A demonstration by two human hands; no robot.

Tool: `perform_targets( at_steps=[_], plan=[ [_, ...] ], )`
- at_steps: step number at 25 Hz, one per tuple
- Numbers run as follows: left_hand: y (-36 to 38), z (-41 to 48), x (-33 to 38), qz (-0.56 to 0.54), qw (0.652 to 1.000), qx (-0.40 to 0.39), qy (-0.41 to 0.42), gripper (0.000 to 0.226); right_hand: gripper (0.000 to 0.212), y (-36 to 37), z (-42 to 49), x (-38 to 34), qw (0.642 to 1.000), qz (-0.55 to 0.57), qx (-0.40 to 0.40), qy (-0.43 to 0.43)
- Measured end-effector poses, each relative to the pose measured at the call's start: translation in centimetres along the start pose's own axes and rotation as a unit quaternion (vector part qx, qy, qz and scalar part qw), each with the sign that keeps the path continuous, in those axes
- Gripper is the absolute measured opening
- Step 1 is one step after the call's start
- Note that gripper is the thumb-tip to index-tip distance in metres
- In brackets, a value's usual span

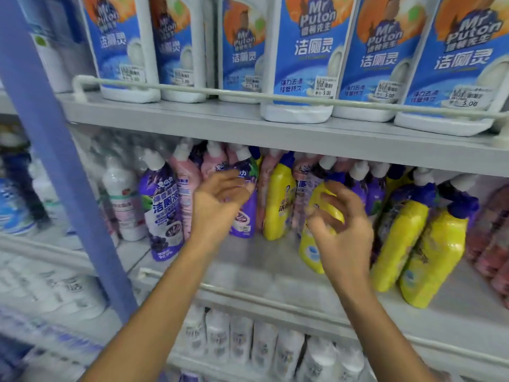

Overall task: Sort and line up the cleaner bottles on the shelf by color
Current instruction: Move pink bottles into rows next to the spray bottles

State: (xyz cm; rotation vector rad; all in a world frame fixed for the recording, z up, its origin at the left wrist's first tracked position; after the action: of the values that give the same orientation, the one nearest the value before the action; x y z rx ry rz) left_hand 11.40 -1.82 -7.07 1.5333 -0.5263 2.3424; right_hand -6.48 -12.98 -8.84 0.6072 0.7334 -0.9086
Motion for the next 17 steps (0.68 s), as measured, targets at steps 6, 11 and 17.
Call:
perform_targets(
  at_steps=[6,11,17],
  plan=[
    [-6.1,5.1,0.5,0.14,0.983,0.118,0.016,0.055,0.031,15.6,6.7,2.7,0.977,-0.032,-0.209,0.006],
    [-3.9,7.4,1.9,0.226,0.963,0.145,-0.029,0.017,0.004,20.9,11.1,4.8,0.923,-0.178,-0.337,0.058],
    [-2.9,8.2,0.9,0.332,0.93,0.158,0.018,0.028,0.013,20.5,11.5,6.6,0.935,-0.203,-0.292,0.014]
  ],
)
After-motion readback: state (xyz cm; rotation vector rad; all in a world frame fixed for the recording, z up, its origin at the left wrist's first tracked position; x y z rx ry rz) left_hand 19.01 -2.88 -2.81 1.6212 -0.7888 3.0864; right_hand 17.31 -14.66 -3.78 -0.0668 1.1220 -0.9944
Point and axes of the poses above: each hand's wrist, its own z-axis towards the middle knuckle, its own y-axis out of the palm, x = y × z, the point moved 1 cm from there along z, towards the middle knuckle, and after that the axes turned 13 degrees about z, right-handed, at the moved point
